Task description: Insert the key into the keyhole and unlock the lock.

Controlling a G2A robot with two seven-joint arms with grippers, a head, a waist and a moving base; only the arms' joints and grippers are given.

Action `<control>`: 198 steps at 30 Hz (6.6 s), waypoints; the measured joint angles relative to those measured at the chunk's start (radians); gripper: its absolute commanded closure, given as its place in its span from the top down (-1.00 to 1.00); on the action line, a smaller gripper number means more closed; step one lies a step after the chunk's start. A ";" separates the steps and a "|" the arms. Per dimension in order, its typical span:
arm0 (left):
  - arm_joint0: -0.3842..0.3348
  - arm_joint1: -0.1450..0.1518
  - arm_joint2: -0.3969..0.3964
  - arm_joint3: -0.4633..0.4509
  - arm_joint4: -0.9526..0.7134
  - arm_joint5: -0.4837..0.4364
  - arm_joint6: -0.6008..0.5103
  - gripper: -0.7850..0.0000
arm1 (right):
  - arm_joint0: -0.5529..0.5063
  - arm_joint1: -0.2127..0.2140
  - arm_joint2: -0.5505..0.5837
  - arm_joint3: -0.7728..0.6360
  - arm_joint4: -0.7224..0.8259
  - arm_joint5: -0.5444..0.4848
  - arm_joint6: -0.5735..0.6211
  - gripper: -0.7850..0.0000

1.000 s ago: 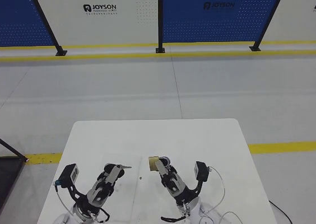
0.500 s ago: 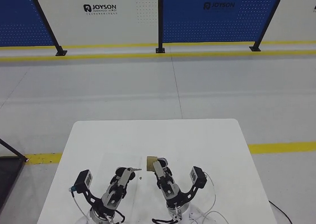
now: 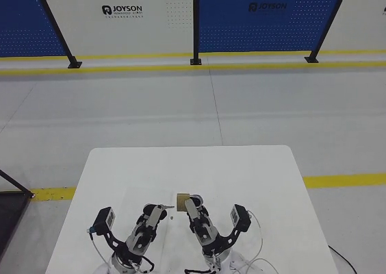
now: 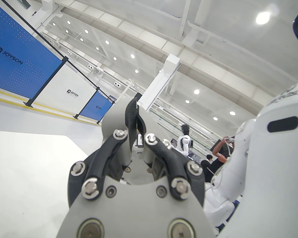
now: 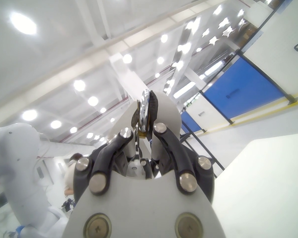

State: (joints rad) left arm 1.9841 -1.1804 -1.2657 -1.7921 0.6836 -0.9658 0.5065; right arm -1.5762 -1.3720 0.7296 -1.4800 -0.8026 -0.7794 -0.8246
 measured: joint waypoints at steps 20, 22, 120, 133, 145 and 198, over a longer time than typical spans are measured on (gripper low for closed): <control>-0.003 -0.013 0.011 0.000 0.020 0.020 0.023 -1.00 | 0.004 0.010 -0.013 -0.008 -0.003 0.002 -0.008 -1.00; -0.004 -0.014 0.010 0.001 0.020 0.019 0.026 -1.00 | 0.004 0.010 -0.014 -0.008 -0.003 0.001 -0.011 -1.00; -0.064 0.175 0.024 0.001 -0.284 -0.047 -0.468 -0.50 | -0.173 0.145 0.200 -0.246 0.157 -0.001 0.549 -1.00; -0.083 0.175 0.043 0.027 -0.254 -0.047 -0.460 -0.62 | -0.164 0.142 0.190 -0.235 0.162 0.006 0.551 -1.00; -0.079 0.175 0.039 0.028 -0.213 -0.047 -0.435 -1.00 | -0.164 0.140 0.184 -0.229 0.154 0.011 0.544 -1.00; -0.004 0.121 0.046 -0.016 0.861 0.572 0.353 -1.00 | -0.194 0.152 0.202 -0.268 0.170 0.054 0.589 -1.00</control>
State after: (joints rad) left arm 1.9801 -1.0598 -1.2194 -1.8085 1.5446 -0.3940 0.8591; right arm -1.7699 -1.2200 0.9318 -1.7482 -0.6323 -0.7256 -0.2354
